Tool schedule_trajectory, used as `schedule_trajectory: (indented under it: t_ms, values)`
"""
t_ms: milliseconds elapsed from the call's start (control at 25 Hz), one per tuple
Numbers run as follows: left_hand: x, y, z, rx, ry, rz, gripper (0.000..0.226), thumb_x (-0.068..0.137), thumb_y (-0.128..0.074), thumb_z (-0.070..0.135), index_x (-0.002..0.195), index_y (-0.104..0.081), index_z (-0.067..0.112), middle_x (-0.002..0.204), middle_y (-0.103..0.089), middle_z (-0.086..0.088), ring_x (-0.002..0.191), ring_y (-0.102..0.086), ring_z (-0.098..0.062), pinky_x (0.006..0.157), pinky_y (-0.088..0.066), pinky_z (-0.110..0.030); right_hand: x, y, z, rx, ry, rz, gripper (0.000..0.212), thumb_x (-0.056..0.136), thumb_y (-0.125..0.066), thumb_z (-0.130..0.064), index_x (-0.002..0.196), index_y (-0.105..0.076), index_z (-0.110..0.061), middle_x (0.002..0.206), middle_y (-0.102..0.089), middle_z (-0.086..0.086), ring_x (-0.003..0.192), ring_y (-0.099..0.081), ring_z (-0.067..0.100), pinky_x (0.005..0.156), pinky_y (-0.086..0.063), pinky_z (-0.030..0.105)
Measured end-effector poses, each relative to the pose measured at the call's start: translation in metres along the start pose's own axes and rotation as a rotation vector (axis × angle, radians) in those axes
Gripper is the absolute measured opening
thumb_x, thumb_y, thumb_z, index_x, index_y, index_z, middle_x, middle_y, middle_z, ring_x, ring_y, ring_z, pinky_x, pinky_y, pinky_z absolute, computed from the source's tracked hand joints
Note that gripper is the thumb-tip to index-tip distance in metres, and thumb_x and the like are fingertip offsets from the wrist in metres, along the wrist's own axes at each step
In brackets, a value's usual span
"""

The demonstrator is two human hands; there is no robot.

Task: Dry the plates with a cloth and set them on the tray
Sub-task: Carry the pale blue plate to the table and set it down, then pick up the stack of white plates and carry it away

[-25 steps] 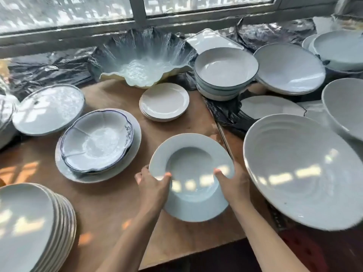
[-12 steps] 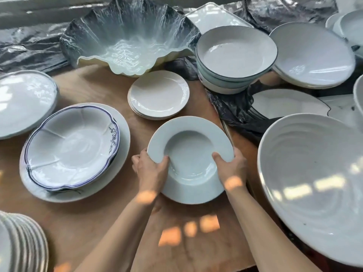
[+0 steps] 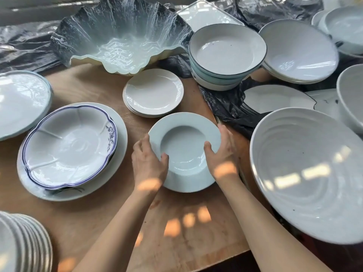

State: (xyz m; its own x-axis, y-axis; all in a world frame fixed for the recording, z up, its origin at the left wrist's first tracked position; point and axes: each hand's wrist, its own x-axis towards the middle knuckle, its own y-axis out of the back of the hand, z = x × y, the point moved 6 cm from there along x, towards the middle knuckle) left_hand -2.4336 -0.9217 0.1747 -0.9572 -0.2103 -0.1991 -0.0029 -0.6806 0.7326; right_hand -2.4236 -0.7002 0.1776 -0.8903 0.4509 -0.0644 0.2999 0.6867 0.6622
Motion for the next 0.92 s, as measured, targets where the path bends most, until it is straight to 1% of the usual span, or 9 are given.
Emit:
schedule_trajectory:
  t_ms: [120,280,360,440,560,680,800,840,920]
  values:
    - [-0.011,0.012,0.041,0.0,-0.196,-0.025,0.056,0.089,-0.063,0.017,0.142,-0.049,0.014,0.144,-0.047,-0.009,0.132,-0.04,-0.031,0.112,-0.027,-0.037,-0.012,0.022,-0.03,0.047,0.193,0.07,0.051,0.091,-0.066,-0.003,0.141,-0.055,-0.001,0.142,-0.057,0.015,0.137,-0.05,0.031,0.117,-0.036,0.041]
    - [-0.039,0.03,0.085,-0.13,-0.295,-0.051,0.047,0.09,-0.062,0.017,0.136,-0.053,0.017,0.139,-0.052,-0.001,0.129,-0.047,-0.022,0.109,-0.033,-0.032,-0.025,0.066,-0.047,0.062,0.18,0.114,0.047,0.091,-0.064,-0.008,0.138,-0.06,-0.009,0.137,-0.061,0.004,0.131,-0.053,0.021,0.112,-0.035,0.024]
    - [-0.056,0.032,0.106,-0.115,-0.366,-0.082,0.045,0.092,-0.06,0.018,0.136,-0.053,0.018,0.138,-0.054,-0.001,0.128,-0.048,-0.023,0.108,-0.033,-0.033,-0.037,0.091,-0.051,0.071,0.195,0.144,0.044,0.093,-0.064,-0.008,0.137,-0.06,-0.008,0.136,-0.063,0.004,0.129,-0.055,0.021,0.11,-0.037,0.024]
    - [-0.077,0.031,0.128,-0.126,-0.434,-0.124,0.042,0.093,-0.06,0.019,0.134,-0.054,0.022,0.135,-0.056,0.002,0.127,-0.048,-0.021,0.105,-0.029,-0.025,-0.051,0.12,-0.051,0.088,0.197,0.202,0.042,0.094,-0.064,-0.008,0.136,-0.061,-0.007,0.133,-0.064,0.006,0.126,-0.057,0.022,0.109,-0.04,0.027]
    - [-0.114,0.024,0.167,-0.16,-0.568,-0.19,0.039,0.092,-0.06,0.018,0.13,-0.056,0.024,0.13,-0.059,0.006,0.123,-0.049,-0.017,0.097,-0.025,-0.015,-0.075,0.165,-0.041,0.111,0.168,0.27,0.04,0.096,-0.064,-0.008,0.136,-0.06,-0.008,0.133,-0.064,0.006,0.126,-0.058,0.023,0.109,-0.043,0.032]
    - [-0.152,0.009,0.203,-0.183,-0.682,-0.26,0.037,0.091,-0.06,0.021,0.127,-0.058,0.027,0.125,-0.061,0.01,0.117,-0.053,-0.012,0.096,-0.034,-0.021,-0.102,0.21,-0.019,0.126,0.105,0.323,0.041,0.099,-0.063,-0.014,0.139,-0.058,-0.014,0.138,-0.061,-0.002,0.13,-0.053,0.012,0.11,-0.041,0.024]
    - [-0.194,-0.015,0.231,-0.226,-0.734,-0.361,0.035,0.094,-0.059,0.024,0.128,-0.056,0.032,0.128,-0.059,0.015,0.118,-0.053,-0.005,0.098,-0.041,-0.025,-0.134,0.256,0.013,0.156,0.019,0.408,0.04,0.101,-0.061,-0.023,0.14,-0.057,-0.026,0.135,-0.058,-0.018,0.13,-0.048,-0.001,0.106,-0.037,0.014]
    - [-0.209,-0.023,0.24,-0.242,-0.753,-0.397,0.035,0.094,-0.059,0.025,0.128,-0.056,0.033,0.129,-0.059,0.016,0.118,-0.052,-0.002,0.098,-0.042,-0.025,-0.146,0.272,0.024,0.17,-0.005,0.448,0.039,0.101,-0.061,-0.024,0.139,-0.057,-0.029,0.133,-0.057,-0.022,0.129,-0.048,-0.004,0.105,-0.035,0.013]
    - [-0.245,-0.039,0.258,-0.255,-0.819,-0.46,0.034,0.095,-0.059,0.025,0.128,-0.056,0.032,0.128,-0.058,0.017,0.117,-0.05,0.002,0.099,-0.042,-0.024,-0.174,0.306,0.048,0.176,-0.04,0.536,0.038,0.1,-0.061,-0.024,0.138,-0.058,-0.031,0.133,-0.057,-0.022,0.128,-0.049,-0.002,0.109,-0.038,0.02]
